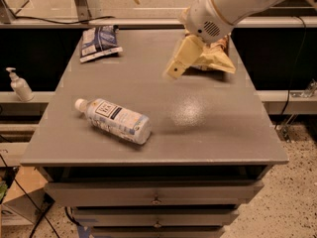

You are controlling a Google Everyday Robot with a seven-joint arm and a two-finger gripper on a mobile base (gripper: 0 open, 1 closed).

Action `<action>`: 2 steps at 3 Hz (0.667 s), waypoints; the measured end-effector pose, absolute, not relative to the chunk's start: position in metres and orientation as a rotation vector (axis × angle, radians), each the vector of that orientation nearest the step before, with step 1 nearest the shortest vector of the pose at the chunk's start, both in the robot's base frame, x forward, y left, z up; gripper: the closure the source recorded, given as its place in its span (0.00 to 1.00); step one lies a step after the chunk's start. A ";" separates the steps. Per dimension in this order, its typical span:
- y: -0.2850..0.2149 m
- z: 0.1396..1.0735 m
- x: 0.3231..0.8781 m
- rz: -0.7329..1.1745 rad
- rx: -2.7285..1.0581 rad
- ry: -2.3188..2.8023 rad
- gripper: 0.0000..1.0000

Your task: Pick blue chip bag

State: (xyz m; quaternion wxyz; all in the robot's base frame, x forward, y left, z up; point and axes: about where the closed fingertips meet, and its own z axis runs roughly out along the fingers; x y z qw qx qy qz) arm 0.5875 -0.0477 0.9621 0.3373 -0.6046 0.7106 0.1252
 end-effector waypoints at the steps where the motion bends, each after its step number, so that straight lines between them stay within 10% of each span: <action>1: -0.046 0.959 0.592 0.334 -1.570 1.851 0.00; 2: -0.033 0.954 0.597 0.367 -1.548 1.846 0.00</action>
Offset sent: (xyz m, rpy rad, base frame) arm 0.0169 0.0276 -0.0142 0.0834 0.0195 -0.0167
